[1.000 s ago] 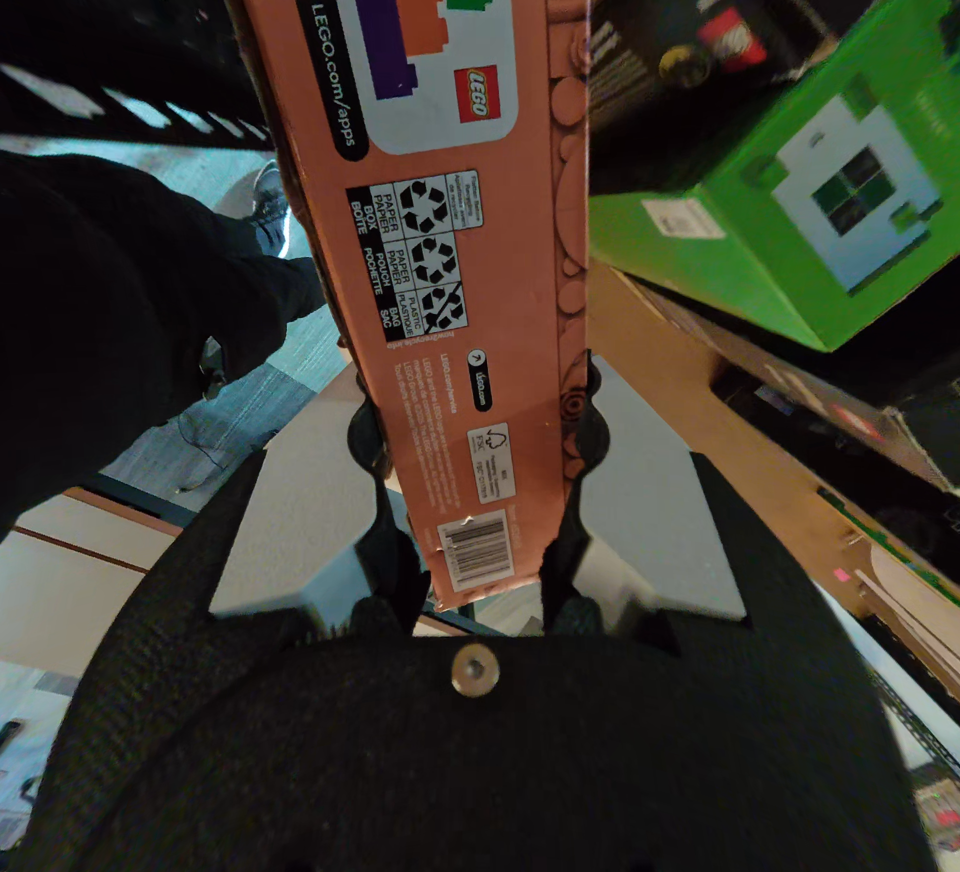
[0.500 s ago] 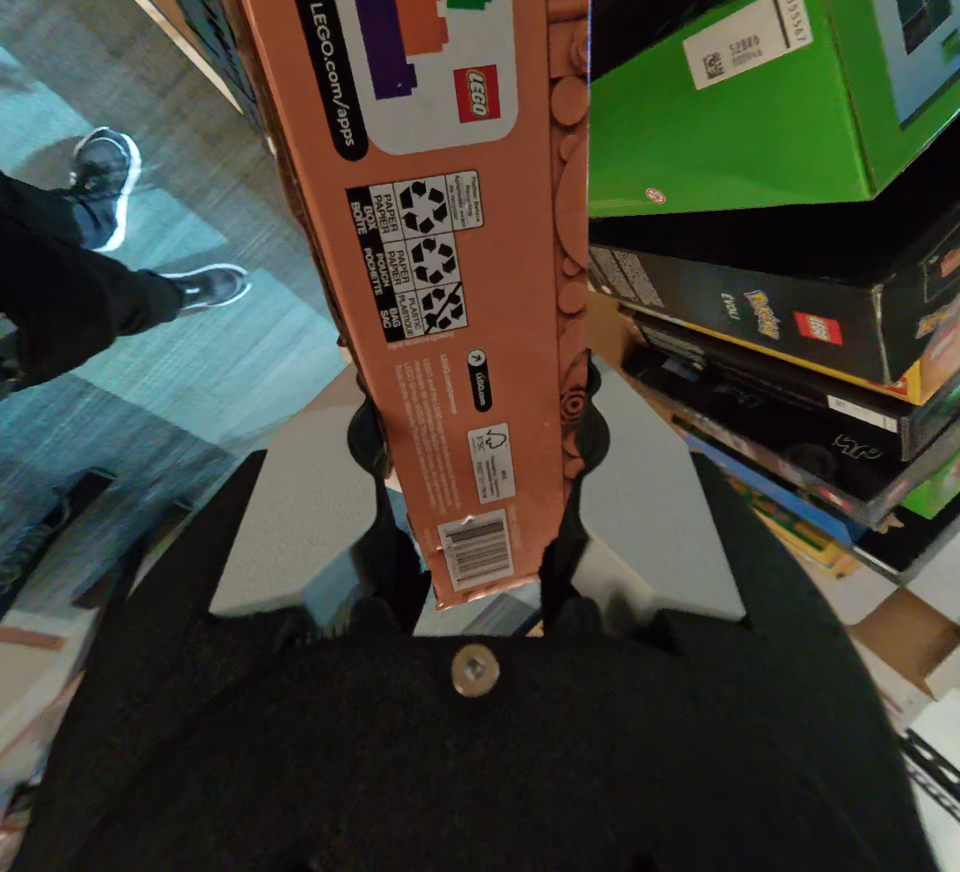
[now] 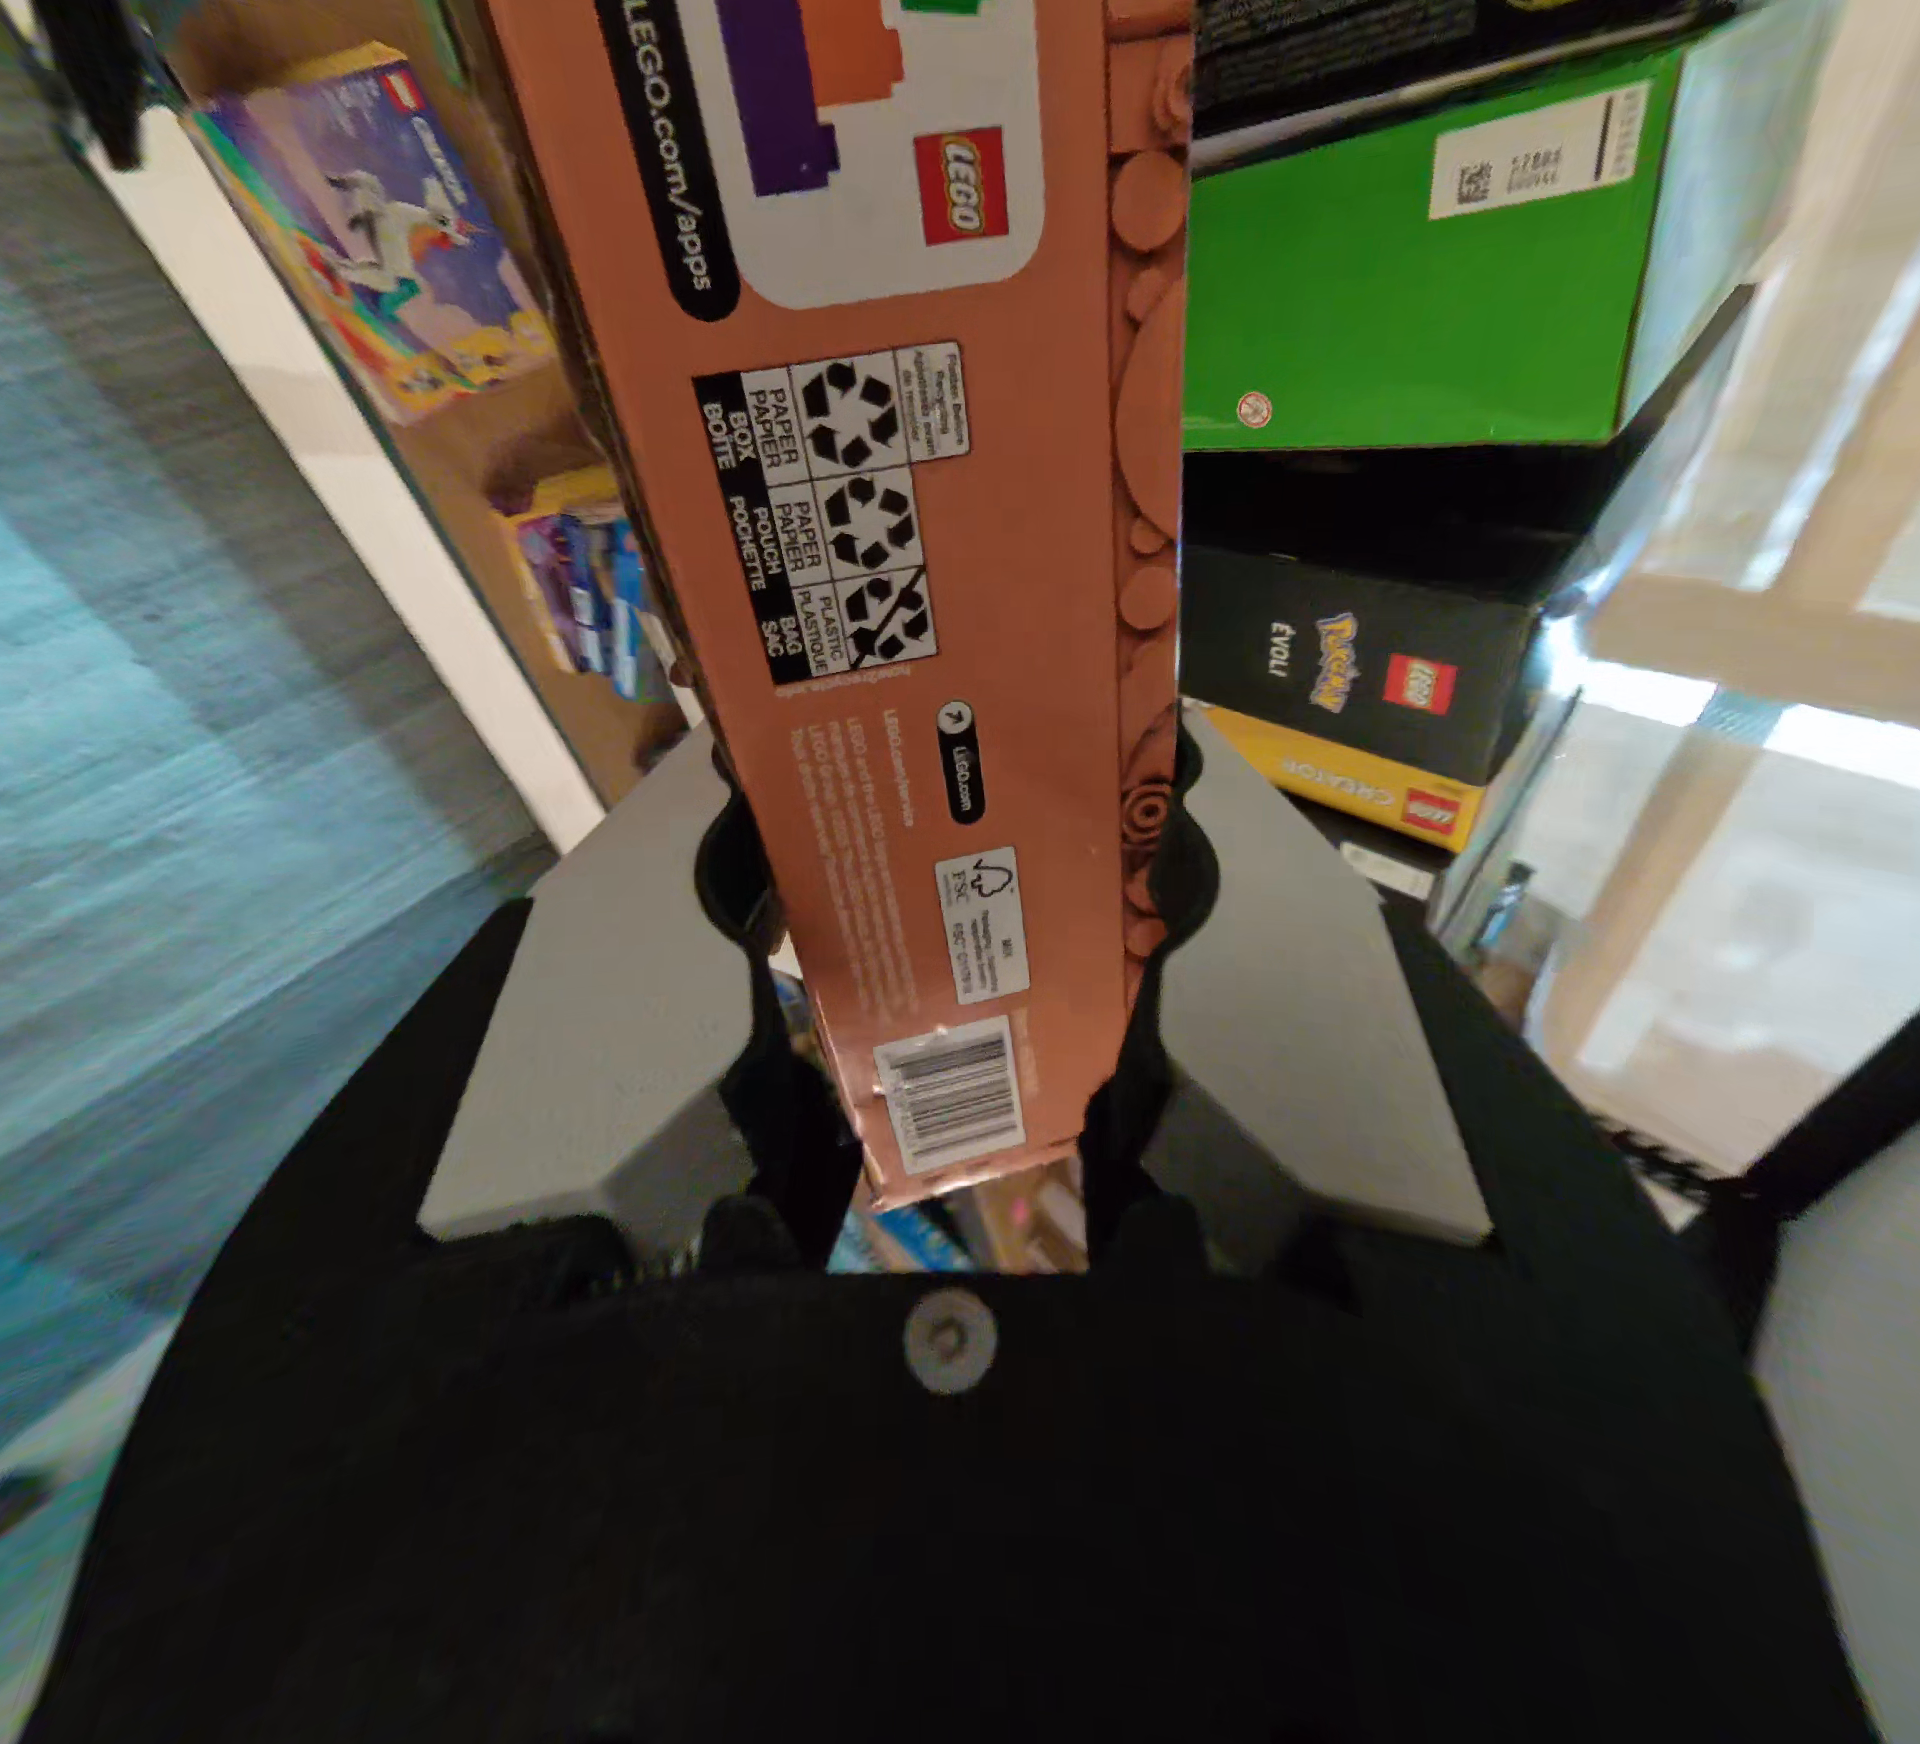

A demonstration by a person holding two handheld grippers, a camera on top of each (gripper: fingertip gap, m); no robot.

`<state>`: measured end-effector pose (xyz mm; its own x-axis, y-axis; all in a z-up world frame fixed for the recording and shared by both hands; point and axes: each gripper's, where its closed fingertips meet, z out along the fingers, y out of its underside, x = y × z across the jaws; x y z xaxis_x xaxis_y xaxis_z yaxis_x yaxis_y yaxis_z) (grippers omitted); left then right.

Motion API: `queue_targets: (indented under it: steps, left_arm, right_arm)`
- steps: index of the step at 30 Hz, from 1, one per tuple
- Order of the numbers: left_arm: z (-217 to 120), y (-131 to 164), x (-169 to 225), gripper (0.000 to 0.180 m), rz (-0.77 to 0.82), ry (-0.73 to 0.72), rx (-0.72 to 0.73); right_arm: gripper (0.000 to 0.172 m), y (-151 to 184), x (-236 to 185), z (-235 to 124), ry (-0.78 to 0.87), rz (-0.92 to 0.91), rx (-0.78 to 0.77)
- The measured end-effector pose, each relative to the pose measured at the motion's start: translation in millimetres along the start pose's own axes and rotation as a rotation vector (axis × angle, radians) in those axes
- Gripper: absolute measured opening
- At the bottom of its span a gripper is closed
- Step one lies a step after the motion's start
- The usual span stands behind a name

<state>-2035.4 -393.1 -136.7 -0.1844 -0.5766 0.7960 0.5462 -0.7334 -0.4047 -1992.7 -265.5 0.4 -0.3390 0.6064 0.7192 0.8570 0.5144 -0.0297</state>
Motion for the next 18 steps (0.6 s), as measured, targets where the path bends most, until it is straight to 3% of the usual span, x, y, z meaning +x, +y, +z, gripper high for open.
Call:
queue_targets:
  steps: [7, 11, 14, 18]
  left_arm:
    - [42.0, -46.7, -3.0, 0.109, 0.032, 0.087, 0.282]
    - [57.2, -62.7, -10.0, 0.125, -0.016, 0.042, 0.407]
    - [75.4, -63.9, -18.8, 0.137, -0.04, 0.022, 0.436]
    - [97.1, -72.4, -21.5, 0.137, -0.054, 0.052, 0.476]
  right_arm:
    - [0.074, 20.8, -19.4, -5.0, 0.232, -0.262, 0.088]
    - [0.074, 30.1, -29.8, -5.9, 0.343, -0.382, 0.135]
    - [0.075, 36.0, -32.4, -6.7, 0.408, -0.489, 0.155]
    - [0.073, 38.3, -36.0, -11.3, 0.449, -0.607, 0.186]
